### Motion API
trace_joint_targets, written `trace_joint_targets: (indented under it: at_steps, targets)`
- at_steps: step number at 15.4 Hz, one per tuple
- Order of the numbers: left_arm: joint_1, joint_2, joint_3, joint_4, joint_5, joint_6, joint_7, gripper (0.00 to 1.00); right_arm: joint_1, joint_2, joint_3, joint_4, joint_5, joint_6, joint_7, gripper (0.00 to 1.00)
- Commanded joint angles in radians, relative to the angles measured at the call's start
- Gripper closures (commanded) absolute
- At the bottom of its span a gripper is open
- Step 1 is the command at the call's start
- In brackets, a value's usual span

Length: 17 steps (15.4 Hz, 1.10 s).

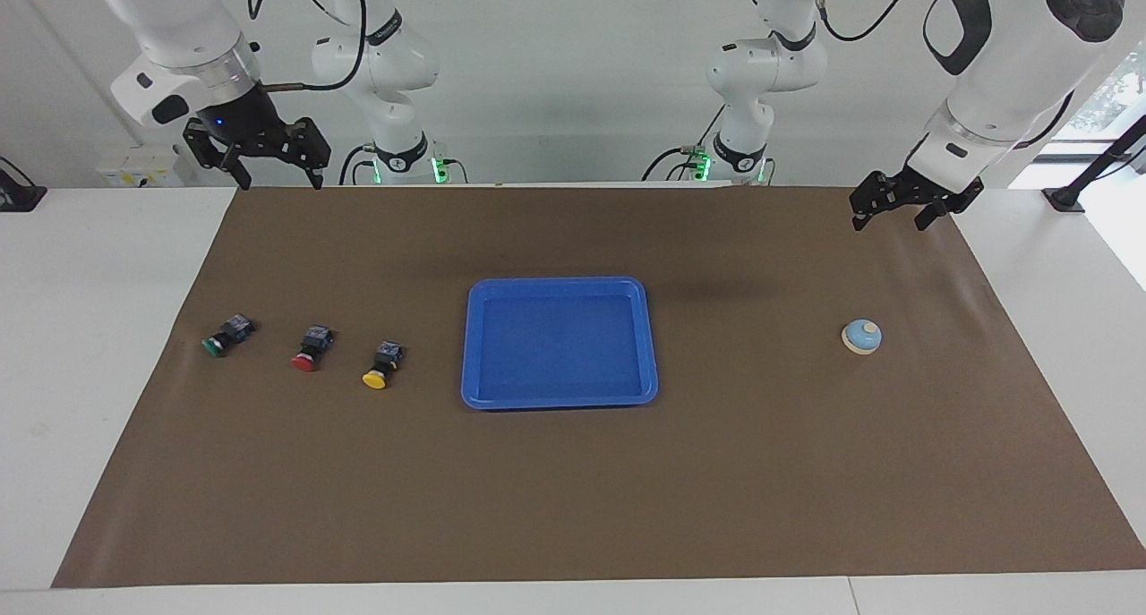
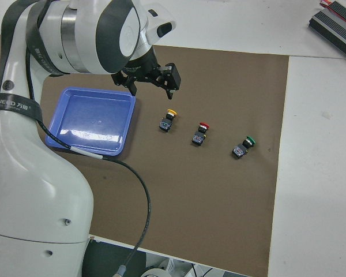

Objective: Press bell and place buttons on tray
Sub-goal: 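Lower the left gripper onto the white call bell to press it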

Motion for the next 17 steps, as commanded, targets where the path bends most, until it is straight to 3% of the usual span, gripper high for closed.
trace_joint_targets:
  at_steps: [1,10,11,13,14,17]
  targets:
    - [-0.014,-0.012,0.011,-0.004,0.012,0.014,-0.005,0.0,-0.004,-0.021,-0.001,-0.022,-0.003,-0.005,-0.024,0.0]
    - [-0.013,-0.016,0.011,-0.021,0.011,0.065,-0.028,0.0,-0.006,-0.021,-0.001,-0.022,-0.003,-0.005,-0.024,0.0]
    - [-0.014,-0.016,0.011,-0.024,0.011,0.084,-0.045,0.05,-0.006,-0.021,-0.001,-0.022,-0.003,-0.005,-0.024,0.0]
    - [-0.006,-0.016,0.014,-0.037,0.011,0.1,-0.104,0.91,-0.006,-0.021,-0.001,-0.022,-0.003,-0.005,-0.023,0.0]
    - [0.0,-0.016,0.018,-0.061,0.011,0.118,-0.101,1.0,-0.006,-0.021,-0.001,-0.022,-0.003,-0.005,-0.023,0.0]
    - [0.003,-0.013,0.029,-0.18,0.014,0.257,-0.086,1.0,-0.006,-0.021,-0.001,-0.022,-0.003,-0.005,-0.023,0.0]
